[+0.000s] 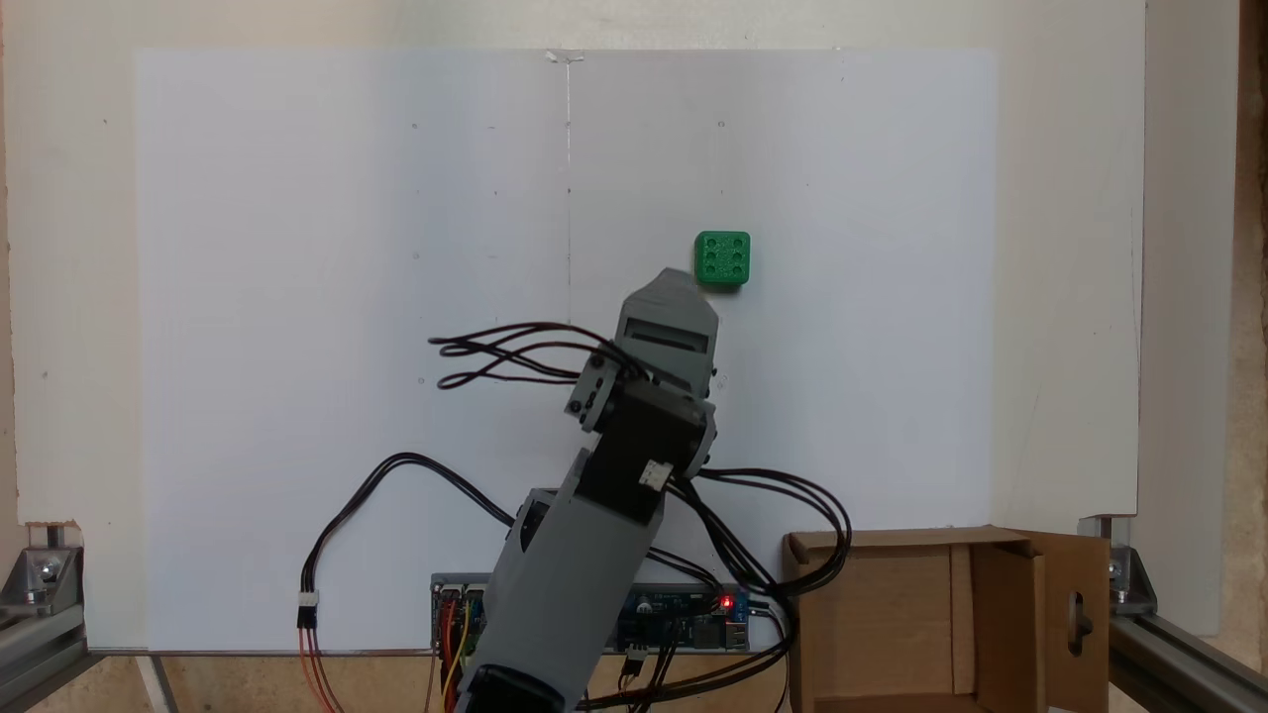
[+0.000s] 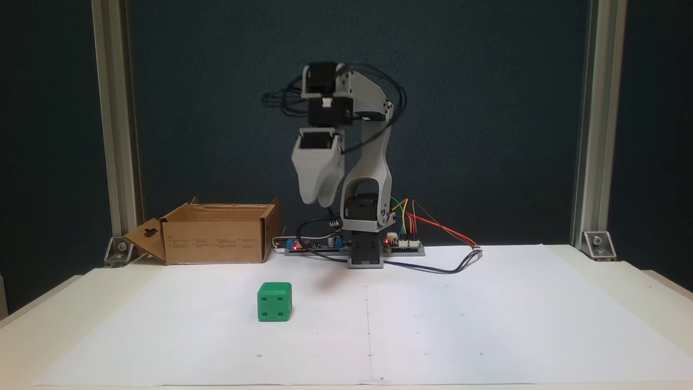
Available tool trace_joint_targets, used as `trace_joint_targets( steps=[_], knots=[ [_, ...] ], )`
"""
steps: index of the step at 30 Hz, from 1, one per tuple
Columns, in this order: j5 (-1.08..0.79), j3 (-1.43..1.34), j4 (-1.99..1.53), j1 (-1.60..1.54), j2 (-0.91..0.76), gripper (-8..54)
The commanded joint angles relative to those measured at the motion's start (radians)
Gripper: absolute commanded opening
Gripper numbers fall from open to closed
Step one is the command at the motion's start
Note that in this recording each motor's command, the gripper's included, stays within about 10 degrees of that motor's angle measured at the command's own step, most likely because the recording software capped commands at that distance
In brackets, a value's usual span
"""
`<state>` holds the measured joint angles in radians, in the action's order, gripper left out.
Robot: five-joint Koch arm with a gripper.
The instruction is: Grasp a green dice and put it in the bin.
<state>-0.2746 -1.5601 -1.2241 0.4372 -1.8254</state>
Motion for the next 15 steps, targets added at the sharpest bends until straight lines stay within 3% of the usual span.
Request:
trace_joint_targets(
  steps=[1, 15],
  knots=[
    [-0.112, 0.091, -0.028, 0.000, 0.034, 45.3],
    [-0.313, 0.245, -0.032, 0.114, 0.230, 45.8]
  ],
)
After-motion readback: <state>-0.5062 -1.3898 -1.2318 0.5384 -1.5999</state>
